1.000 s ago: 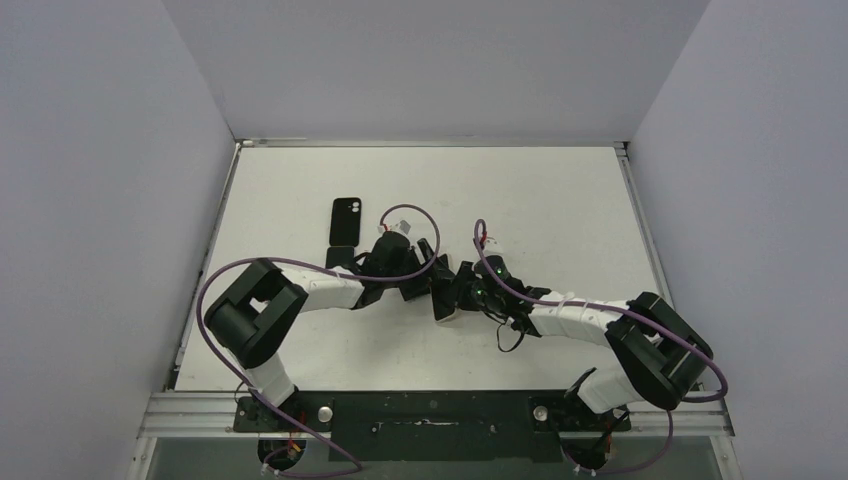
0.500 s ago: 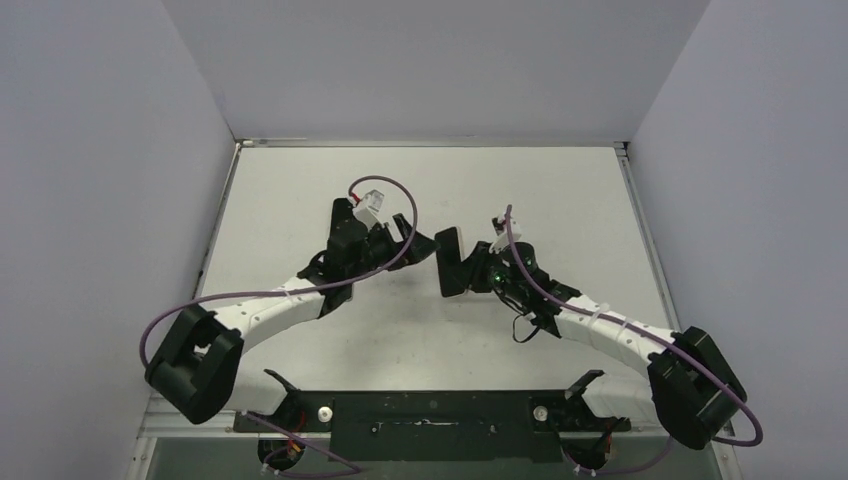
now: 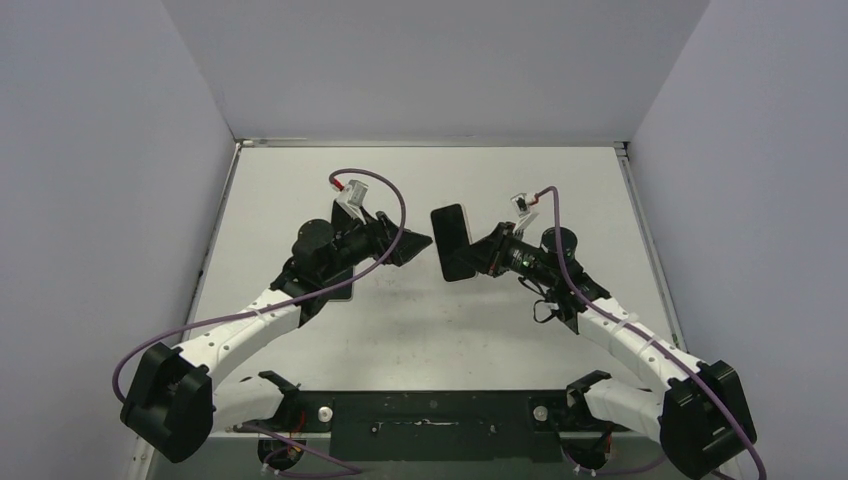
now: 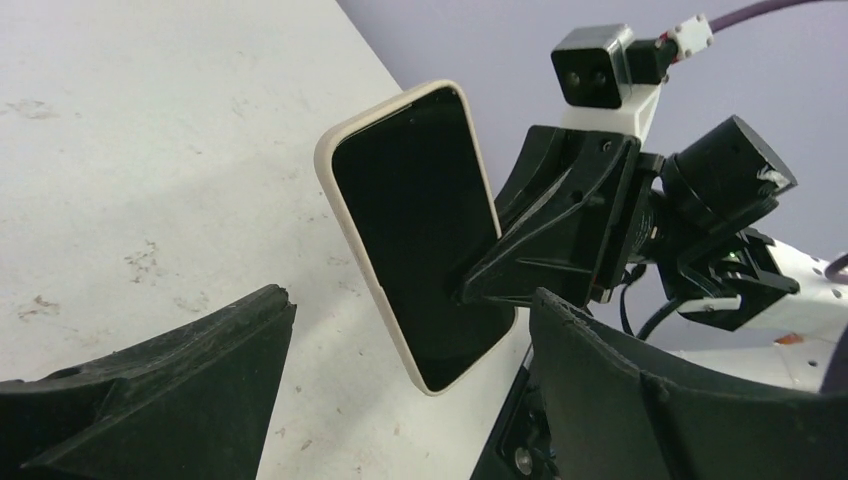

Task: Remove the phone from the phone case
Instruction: Pick up the phone at the center of the board.

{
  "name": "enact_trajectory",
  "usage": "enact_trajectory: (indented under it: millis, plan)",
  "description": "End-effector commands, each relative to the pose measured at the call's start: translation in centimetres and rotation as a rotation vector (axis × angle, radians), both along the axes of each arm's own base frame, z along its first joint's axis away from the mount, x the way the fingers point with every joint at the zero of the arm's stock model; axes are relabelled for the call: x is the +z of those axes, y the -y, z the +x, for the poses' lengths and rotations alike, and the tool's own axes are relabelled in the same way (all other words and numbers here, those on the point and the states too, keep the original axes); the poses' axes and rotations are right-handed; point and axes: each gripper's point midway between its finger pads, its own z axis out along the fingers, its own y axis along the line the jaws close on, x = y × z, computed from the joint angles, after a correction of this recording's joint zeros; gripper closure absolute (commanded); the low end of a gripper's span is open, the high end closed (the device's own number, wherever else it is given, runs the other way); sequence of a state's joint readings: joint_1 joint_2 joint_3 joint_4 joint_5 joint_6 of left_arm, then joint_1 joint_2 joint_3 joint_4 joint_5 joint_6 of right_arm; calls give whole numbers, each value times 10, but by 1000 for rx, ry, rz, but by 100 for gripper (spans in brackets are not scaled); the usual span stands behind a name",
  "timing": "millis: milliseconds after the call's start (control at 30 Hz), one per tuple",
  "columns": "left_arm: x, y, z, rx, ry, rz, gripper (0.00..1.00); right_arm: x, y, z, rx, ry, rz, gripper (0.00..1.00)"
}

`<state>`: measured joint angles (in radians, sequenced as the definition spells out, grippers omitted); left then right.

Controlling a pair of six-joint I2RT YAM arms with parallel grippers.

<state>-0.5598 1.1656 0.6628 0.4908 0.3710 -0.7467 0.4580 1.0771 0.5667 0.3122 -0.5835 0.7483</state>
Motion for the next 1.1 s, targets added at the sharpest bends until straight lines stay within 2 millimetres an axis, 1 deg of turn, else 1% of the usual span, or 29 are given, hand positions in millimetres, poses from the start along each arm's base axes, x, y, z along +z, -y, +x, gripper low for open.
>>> enact_trajectory:
  millis: [0, 67, 167, 333, 400, 500, 567, 600, 700, 833, 900, 933, 1000, 1067]
  plan:
    - [54, 10, -11, -107, 144, -73, 15, 104, -22, -17, 206, 272, 207, 100]
    - [57, 13, -12, -125, 144, -81, 15, 114, -25, -22, 245, 292, 232, 100]
    - [66, 13, -14, -134, 151, -110, 15, 123, -29, -26, 286, 307, 248, 100]
    - [77, 15, -16, -147, 157, -156, 17, 132, -33, -34, 350, 318, 278, 100]
    - [82, 16, -17, -160, 157, -175, 20, 133, -35, -37, 376, 320, 286, 100]
    - [89, 18, -18, -180, 158, -200, 27, 134, -37, -39, 400, 323, 290, 100]
    - [94, 19, -19, -190, 160, -217, 32, 132, -39, -39, 413, 321, 280, 100]
    - [97, 19, -20, -192, 161, -228, 36, 130, -40, -39, 418, 321, 275, 100]
    - [102, 18, -21, -204, 154, -254, 51, 127, -41, -38, 423, 317, 270, 100]
    - [105, 19, -23, -216, 138, -275, 80, 128, -43, -36, 430, 325, 265, 100]
    - [107, 18, -23, -210, 129, -287, 98, 126, -43, -33, 417, 323, 262, 99]
    - [107, 16, -22, -199, 122, -295, 100, 125, -43, -31, 407, 319, 258, 97]
    - [109, 12, -18, -165, 107, -314, 100, 122, -44, -28, 390, 314, 253, 89]
    - [111, 8, -15, -127, 86, -338, 100, 120, -46, -27, 375, 313, 249, 76]
